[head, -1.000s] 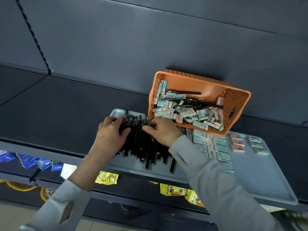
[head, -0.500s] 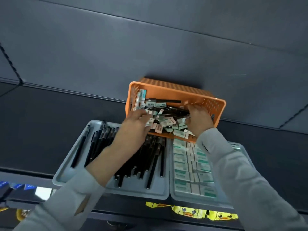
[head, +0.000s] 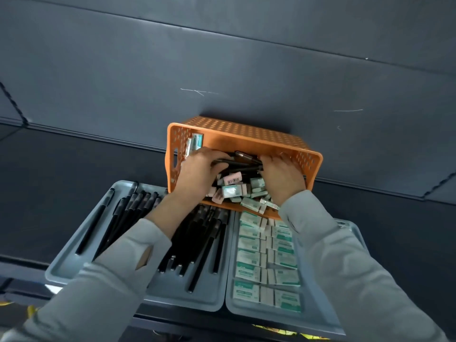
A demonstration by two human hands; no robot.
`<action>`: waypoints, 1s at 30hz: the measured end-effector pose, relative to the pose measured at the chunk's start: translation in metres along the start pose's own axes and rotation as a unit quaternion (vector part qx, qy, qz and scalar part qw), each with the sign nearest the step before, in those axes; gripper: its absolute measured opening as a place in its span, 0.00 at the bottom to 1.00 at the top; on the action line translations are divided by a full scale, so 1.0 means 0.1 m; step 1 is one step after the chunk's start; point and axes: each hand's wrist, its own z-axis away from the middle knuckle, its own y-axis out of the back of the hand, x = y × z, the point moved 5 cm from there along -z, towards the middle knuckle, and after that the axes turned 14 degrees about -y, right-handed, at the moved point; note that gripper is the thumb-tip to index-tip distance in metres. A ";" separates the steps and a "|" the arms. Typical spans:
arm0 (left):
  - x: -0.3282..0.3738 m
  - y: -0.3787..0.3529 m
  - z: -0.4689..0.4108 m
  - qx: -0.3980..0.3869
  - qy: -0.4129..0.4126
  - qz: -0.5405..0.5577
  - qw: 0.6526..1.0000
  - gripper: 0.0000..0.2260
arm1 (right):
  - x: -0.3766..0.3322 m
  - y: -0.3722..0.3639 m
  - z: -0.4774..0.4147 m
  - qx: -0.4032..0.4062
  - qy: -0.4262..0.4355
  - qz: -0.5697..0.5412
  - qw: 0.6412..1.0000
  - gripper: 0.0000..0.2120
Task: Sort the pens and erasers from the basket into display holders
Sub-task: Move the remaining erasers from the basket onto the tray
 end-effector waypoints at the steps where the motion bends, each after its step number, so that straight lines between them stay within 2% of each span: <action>1: 0.00 0.03 0.02 0.003 0.029 0.039 0.999 0.10 | 0.00 0.04 0.02 -0.004 0.002 -0.021 1.000 0.15; 3: -0.01 0.10 0.07 0.038 0.117 0.151 0.981 0.09 | 0.01 0.10 0.04 -0.022 0.012 -0.067 0.997 0.12; 5: -0.02 0.12 0.14 0.092 0.212 0.301 0.925 0.11 | 0.01 0.12 0.10 -0.060 0.029 -0.126 0.990 0.10; 7: -0.04 0.12 0.21 0.125 0.273 0.401 0.865 0.14 | 0.00 0.12 0.17 -0.086 0.043 -0.174 0.980 0.10; 9: -0.04 0.09 0.25 0.137 0.293 0.483 0.814 0.14 | -0.02 0.09 0.24 -0.100 0.041 -0.200 0.974 0.10; 11: -0.01 0.09 0.27 0.157 0.282 0.527 0.786 0.09 | -0.02 0.05 0.30 -0.110 0.028 -0.215 0.970 0.11; 13: 0.03 0.16 0.26 0.190 0.239 0.520 0.798 0.05 | 0.04 0.03 0.35 -0.096 -0.003 -0.208 0.973 0.12; 15: 0.11 0.27 0.23 0.200 0.172 0.474 0.840 0.06 | 0.12 0.03 0.39 -0.065 -0.040 -0.162 0.984 0.12; 16: 0.15 0.31 0.22 0.180 0.133 0.420 0.880 0.06 | 0.13 0.05 0.41 -0.047 -0.049 -0.132 0.989 0.12; 18: 0.28 0.31 0.20 0.084 -0.002 0.220 0.972 0.06 | 0.06 0.09 0.48 -0.015 -0.047 -0.104 0.993 0.12; 19: 0.37 0.26 0.20 0.029 -0.076 0.113 0.990 0.08 | 0.00 0.13 0.51 -0.002 -0.041 -0.106 0.994 0.12; 20: 0.45 0.20 0.21 -0.003 -0.135 0.036 0.990 0.11 | -0.06 0.18 0.53 0.009 -0.031 -0.115 0.993 0.12; 22: 0.50 0.14 0.24 -0.035 -0.188 -0.034 0.981 0.13 | -0.17 0.25 0.59 0.019 -0.015 -0.167 0.986 0.13; 24: 0.45 0.17 0.26 -0.019 -0.184 -0.068 0.980 0.12 | -0.18 0.29 0.63 0.016 -0.039 -0.254 0.966 0.15; 26: 0.32 0.26 0.31 -0.006 -0.129 -0.067 0.989 0.07 | -0.07 0.27 0.61 -0.002 -0.103 -0.311 0.945 0.16; 28: 0.18 0.34 0.38 -0.010 -0.047 -0.039 0.998 0.07 | 0.03 0.22 0.55 -0.003 -0.141 -0.290 0.947 0.15; 30: 0.07 0.34 0.44 -0.041 0.025 0.000 0.999 0.08 | 0.02 0.18 0.42 0.016 -0.125 -0.232 0.965 0.10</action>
